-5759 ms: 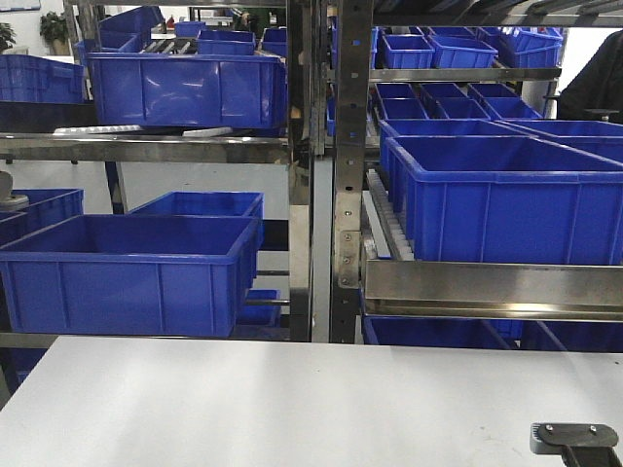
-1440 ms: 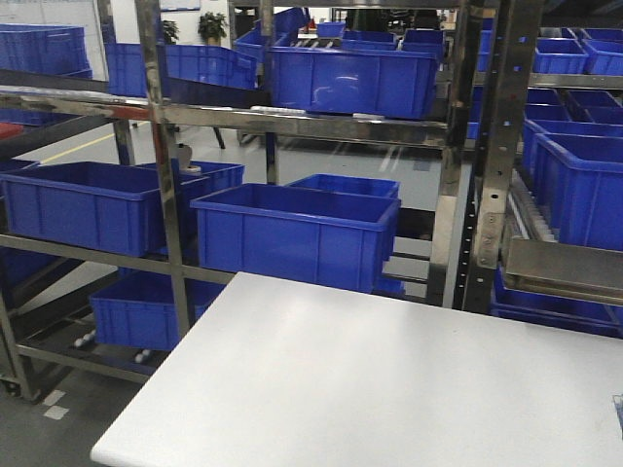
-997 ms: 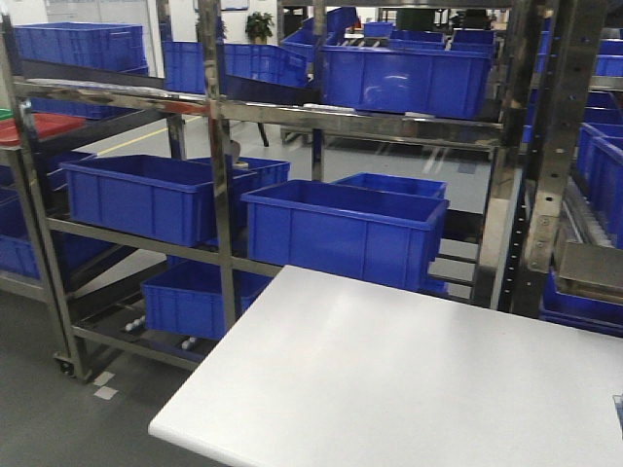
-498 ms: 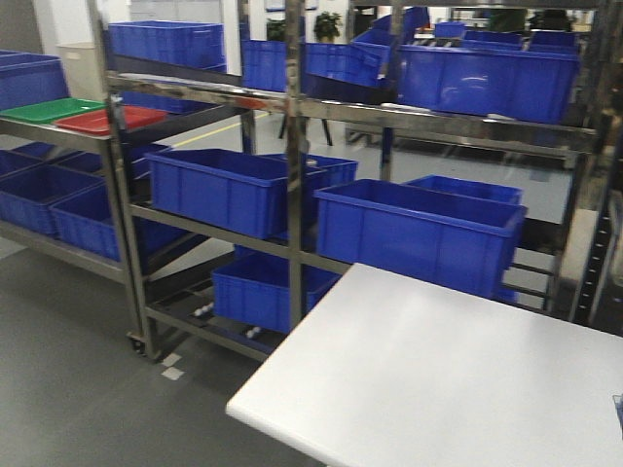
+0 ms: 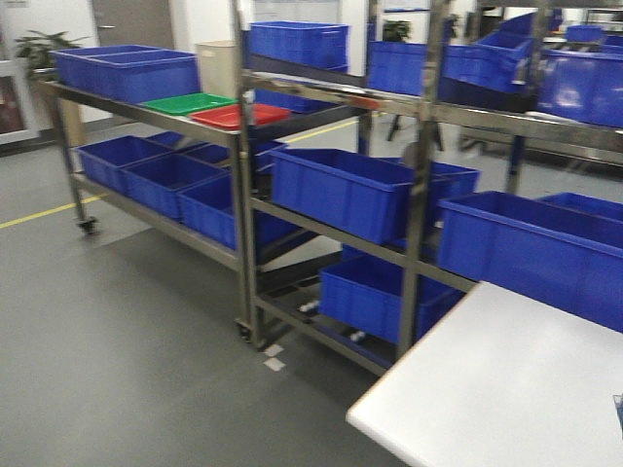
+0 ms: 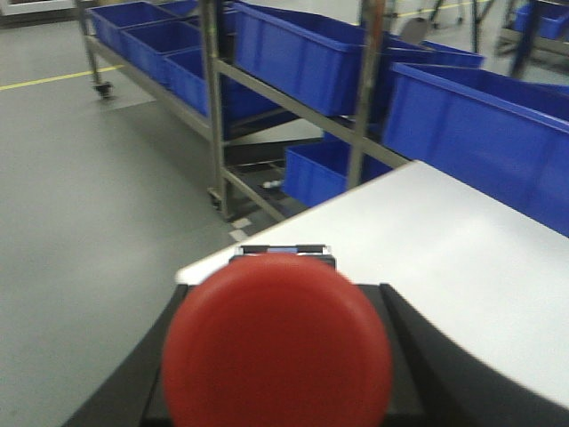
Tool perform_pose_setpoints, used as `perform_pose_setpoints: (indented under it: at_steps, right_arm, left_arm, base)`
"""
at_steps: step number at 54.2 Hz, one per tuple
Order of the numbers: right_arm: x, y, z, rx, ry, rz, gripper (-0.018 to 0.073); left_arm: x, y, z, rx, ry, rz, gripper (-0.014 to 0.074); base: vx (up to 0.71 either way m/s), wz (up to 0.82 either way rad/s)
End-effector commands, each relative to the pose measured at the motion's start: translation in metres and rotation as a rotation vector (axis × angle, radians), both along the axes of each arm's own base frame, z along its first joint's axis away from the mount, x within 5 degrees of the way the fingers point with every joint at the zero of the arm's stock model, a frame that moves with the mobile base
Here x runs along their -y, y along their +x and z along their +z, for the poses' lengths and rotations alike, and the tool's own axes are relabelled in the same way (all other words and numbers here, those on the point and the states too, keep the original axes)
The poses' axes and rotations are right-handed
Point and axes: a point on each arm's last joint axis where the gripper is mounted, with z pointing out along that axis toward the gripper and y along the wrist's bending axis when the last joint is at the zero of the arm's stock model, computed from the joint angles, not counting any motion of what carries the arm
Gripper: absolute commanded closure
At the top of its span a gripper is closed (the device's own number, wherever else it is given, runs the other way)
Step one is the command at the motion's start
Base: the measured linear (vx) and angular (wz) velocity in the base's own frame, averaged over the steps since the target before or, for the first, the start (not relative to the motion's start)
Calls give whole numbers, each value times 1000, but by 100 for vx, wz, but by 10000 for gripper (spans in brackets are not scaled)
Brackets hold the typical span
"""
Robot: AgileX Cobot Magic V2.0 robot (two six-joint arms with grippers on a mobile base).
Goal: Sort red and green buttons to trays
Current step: 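Drive the base away from the table holding both buttons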
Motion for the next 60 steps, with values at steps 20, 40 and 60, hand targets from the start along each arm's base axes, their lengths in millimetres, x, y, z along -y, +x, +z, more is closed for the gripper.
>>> perform_pose_setpoints:
  at_steps: [20, 40, 60]
  right_arm:
    - [3, 1, 18, 109, 1, -33, 568]
    - [3, 1, 18, 109, 1, -33, 568]
    - [3, 2, 18, 105, 1, -32, 568]
  left_arm:
    - [1, -1, 10, 25, -39, -18, 596]
    - [1, -1, 10, 25, -39, -18, 596]
    - [2, -1, 10, 25, -39, -20, 596]
  base:
    - [15, 56]
    - [22, 53]
    - [26, 44]
